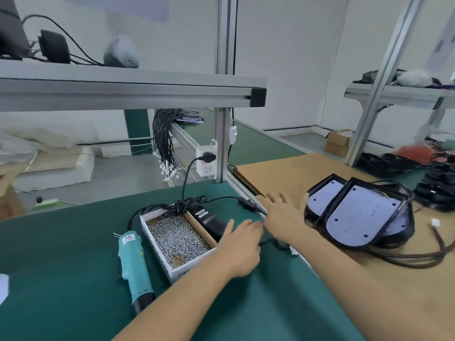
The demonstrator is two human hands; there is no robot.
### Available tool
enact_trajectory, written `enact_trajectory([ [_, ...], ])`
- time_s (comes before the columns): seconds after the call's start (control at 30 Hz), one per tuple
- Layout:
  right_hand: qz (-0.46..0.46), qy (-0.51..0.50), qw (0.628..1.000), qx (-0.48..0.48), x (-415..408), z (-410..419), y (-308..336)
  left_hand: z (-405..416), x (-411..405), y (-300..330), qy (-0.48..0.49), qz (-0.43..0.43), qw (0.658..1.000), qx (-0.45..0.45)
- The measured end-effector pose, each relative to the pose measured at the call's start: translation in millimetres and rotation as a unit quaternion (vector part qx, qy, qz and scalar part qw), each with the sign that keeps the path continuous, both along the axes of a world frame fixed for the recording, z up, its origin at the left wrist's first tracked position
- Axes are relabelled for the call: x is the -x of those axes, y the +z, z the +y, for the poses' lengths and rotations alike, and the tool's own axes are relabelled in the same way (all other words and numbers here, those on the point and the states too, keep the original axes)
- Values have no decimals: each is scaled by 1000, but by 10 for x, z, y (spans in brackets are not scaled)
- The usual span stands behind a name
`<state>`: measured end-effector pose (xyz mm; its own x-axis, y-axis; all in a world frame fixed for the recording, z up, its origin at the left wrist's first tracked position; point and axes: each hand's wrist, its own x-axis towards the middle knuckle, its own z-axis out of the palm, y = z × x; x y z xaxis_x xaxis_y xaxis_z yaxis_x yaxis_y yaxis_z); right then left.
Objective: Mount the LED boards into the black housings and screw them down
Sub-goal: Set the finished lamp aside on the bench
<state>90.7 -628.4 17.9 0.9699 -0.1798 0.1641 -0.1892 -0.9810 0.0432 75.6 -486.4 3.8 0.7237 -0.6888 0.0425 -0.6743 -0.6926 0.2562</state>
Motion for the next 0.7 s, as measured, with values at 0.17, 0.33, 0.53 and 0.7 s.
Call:
enact_trajectory([
  [0.17, 2, 68, 996, -57, -108, 640, 48, 568, -34, 58, 92, 0, 996, -21],
  [0.33, 17, 146, 983, -107, -161, 1293, 46, 1336, -71, 133, 197, -6, 980, -13],
  [0.53, 40, 222, 967, -118, -174, 2103, 2, 2192, -11, 71, 298, 35, 953, -33],
  [0.7, 71, 256, 958, -107, -124, 2604, -37, 2718, 0, -31, 357, 37, 933, -16],
])
